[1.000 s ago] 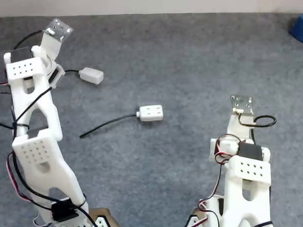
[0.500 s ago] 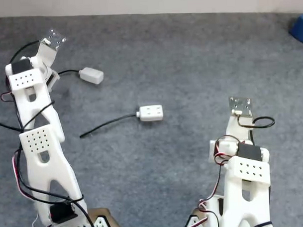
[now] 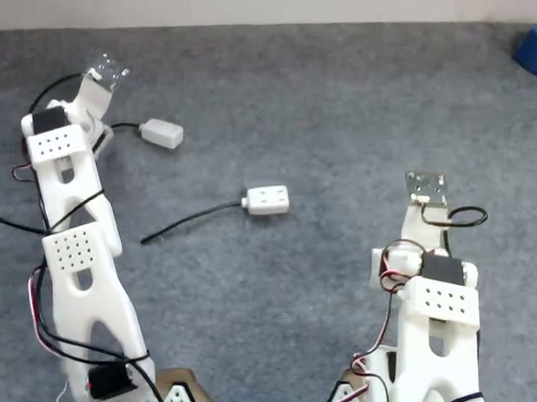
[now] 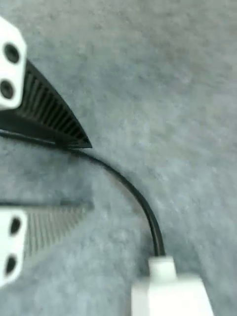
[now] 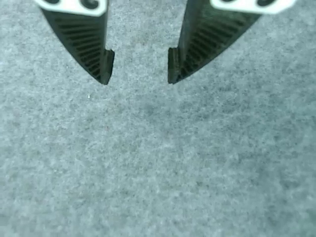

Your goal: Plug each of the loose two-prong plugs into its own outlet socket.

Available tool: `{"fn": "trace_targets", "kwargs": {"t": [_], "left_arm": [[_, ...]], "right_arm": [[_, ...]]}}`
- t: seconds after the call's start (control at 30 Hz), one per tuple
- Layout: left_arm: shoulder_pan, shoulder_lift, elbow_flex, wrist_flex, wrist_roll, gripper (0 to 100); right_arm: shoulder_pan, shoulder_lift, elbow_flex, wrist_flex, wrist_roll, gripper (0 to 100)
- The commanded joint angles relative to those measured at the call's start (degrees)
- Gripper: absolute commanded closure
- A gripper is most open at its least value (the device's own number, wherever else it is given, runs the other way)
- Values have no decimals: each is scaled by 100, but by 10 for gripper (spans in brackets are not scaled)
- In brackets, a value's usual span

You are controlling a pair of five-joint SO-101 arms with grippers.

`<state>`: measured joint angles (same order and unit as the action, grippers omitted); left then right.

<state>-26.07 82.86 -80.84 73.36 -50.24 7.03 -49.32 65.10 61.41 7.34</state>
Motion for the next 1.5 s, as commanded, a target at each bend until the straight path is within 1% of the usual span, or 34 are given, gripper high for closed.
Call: {"fn": "trace_targets", "kwargs": {"t": [0.0, 0.17, 0.23, 0.3, 0.4, 0.43, 0.57, 0.73, 0.83, 0.93, 1.07, 1.2, 1.33, 1.4, 1.47], "left_arm": [[-154, 356, 13, -88, -44, 978], [-180, 470, 4, -105, -44, 889], [-180, 470, 4, -105, -44, 870], [-171, 488, 4, -105, -53, 886], [-171, 505, 13, -70, -360, 983], [-180, 505, 13, -70, -422, 999], [-356, 470, 4, -123, -369, 924], [-611, 514, 40, -765, -369, 830], [-743, 514, 40, -958, -360, 793], [-787, 523, 48, -958, -387, 776], [-778, 804, 22, -958, -422, 776], [-769, 1288, 4, -958, -1002, 784], [-804, 1604, 4, -958, -1468, 883], [-831, 1710, 4, -949, -1530, 923], [-840, 1807, 13, -941, -1538, 941]], "right_arm": [[-13, -127, -22, 31, 44, 810], [-13, -127, -22, 40, 44, 810], [-13, -127, -22, 40, 44, 810], [-13, -127, -22, 40, 44, 810], [-13, -127, -22, 40, 44, 810], [-13, -127, -22, 40, 44, 810], [-13, -127, -22, 40, 44, 810], [-13, -127, -22, 40, 44, 810], [-13, -127, -13, 40, 44, 810], [-13, -127, -13, 40, 44, 810], [-13, -127, -13, 40, 44, 810], [-13, -127, -13, 40, 44, 810], [-13, -127, -4, 48, 202, 810], [-13, -127, -4, 48, 202, 810], [-13, -127, -4, 48, 202, 810]]}}
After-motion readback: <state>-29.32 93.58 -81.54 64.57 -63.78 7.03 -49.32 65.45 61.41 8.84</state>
